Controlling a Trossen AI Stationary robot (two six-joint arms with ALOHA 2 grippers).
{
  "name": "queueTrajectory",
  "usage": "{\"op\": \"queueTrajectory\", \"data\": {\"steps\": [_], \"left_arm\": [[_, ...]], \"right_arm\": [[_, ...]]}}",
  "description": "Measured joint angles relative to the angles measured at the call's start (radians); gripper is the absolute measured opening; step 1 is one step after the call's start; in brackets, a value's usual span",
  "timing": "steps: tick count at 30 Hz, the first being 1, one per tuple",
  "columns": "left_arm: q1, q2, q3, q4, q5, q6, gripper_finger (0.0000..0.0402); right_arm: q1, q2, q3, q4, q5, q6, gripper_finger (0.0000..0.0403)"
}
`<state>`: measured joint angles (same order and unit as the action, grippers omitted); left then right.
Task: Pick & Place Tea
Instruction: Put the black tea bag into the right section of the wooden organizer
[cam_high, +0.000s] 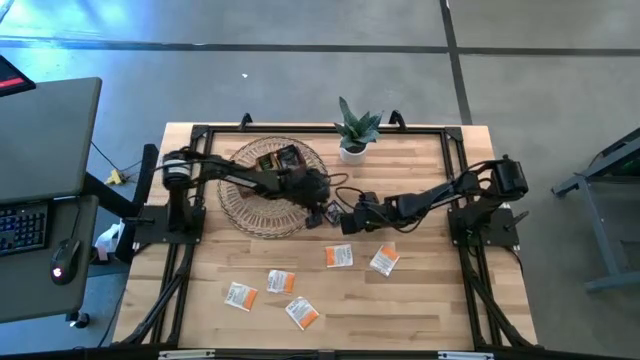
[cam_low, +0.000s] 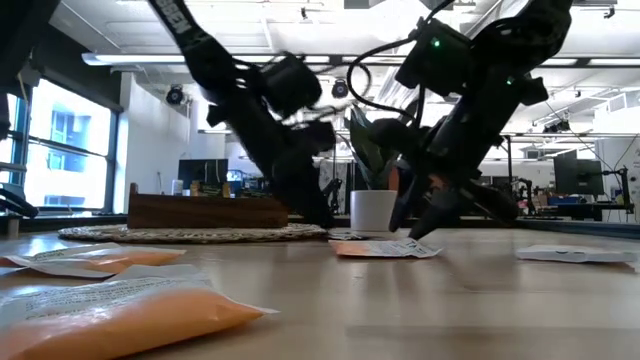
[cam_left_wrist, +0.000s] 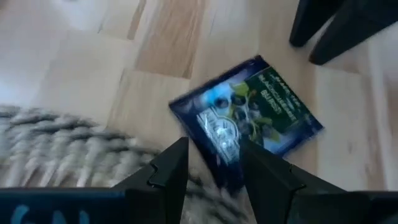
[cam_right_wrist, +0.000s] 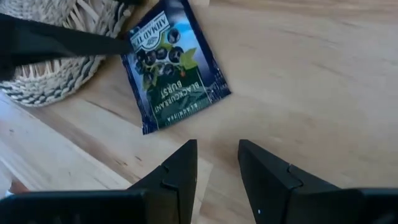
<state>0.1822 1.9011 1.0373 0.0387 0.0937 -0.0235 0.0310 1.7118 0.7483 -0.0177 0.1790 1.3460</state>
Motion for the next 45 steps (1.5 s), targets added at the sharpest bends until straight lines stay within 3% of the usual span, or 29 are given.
{"op": "queueTrajectory", "data": {"steps": [5, 9, 18, 22, 28, 32, 39, 45], "left_arm": [[0.0, 0.053, 0.046, -0.036, 0.011, -0.006, 0.0143], [0.0, 0.059, 0.052, -0.031, 0.078, -0.007, 0.0143], [-0.026, 0.06, 0.052, -0.021, 0.067, -0.098, 0.0143], [-0.027, 0.066, 0.052, -0.017, 0.068, -0.136, 0.0143], [-0.027, 0.072, 0.053, -0.015, 0.074, -0.183, 0.0143], [-0.037, 0.073, 0.053, -0.012, 0.072, -0.193, 0.0143], [-0.071, 0.078, 0.049, 0.048, 0.068, -0.221, 0.0143], [-0.082, 0.079, 0.048, 0.075, 0.1, -0.219, 0.0143]], "right_arm": [[-0.032, -0.001, -0.001, 0.006, -0.007, 0.0, 0.0116], [-0.062, -0.001, -0.001, 0.008, -0.011, 0.0, 0.0116], [-0.117, -0.001, -0.003, 0.033, -0.075, -0.035, 0.0116], [-0.117, -0.001, -0.003, 0.032, -0.101, -0.13, 0.0116], [-0.089, -0.001, 0.0, -0.018, -0.102, -0.093, 0.0116], [-0.072, -0.002, -0.002, 0.023, -0.157, -0.072, 0.0116], [-0.076, 0.001, -0.004, 0.057, -0.159, -0.072, 0.0116], [-0.077, 0.004, -0.005, 0.136, -0.182, -0.161, 0.0116]]}}
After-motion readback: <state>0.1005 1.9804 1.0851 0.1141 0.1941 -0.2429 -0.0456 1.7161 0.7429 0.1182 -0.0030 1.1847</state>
